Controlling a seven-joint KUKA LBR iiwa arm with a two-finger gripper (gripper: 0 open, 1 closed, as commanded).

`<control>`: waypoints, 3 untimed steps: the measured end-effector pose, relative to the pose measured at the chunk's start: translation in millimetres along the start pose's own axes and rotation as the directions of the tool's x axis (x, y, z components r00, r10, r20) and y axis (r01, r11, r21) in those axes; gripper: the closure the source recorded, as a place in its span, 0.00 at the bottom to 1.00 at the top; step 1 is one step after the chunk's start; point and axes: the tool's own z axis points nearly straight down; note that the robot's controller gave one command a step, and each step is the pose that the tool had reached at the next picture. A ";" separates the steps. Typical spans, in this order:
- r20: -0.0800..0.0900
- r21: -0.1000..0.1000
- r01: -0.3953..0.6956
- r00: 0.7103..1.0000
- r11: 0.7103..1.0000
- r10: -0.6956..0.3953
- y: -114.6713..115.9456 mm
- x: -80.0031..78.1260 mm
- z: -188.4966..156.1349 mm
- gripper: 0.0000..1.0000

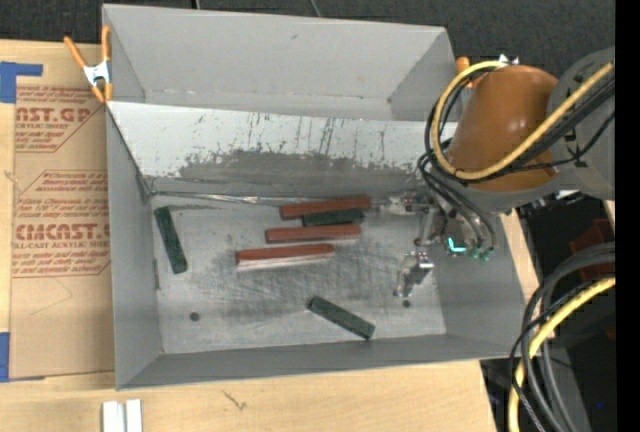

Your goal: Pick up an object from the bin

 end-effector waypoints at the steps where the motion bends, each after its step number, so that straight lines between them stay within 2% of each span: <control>1: 0.008 0.001 0.001 1.000 1.000 -0.001 0.2 -1.8 -4.4 0.00; 2: 0.010 0.000 0.086 0.996 0.996 -0.086 35.6 -63.6 64.3 1.00; 3: 0.009 0.001 0.086 0.996 0.996 -0.086 35.3 -63.2 64.6 0.00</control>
Offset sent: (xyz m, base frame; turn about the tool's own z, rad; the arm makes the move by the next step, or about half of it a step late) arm 0.0625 0.0344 -0.0647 -0.0856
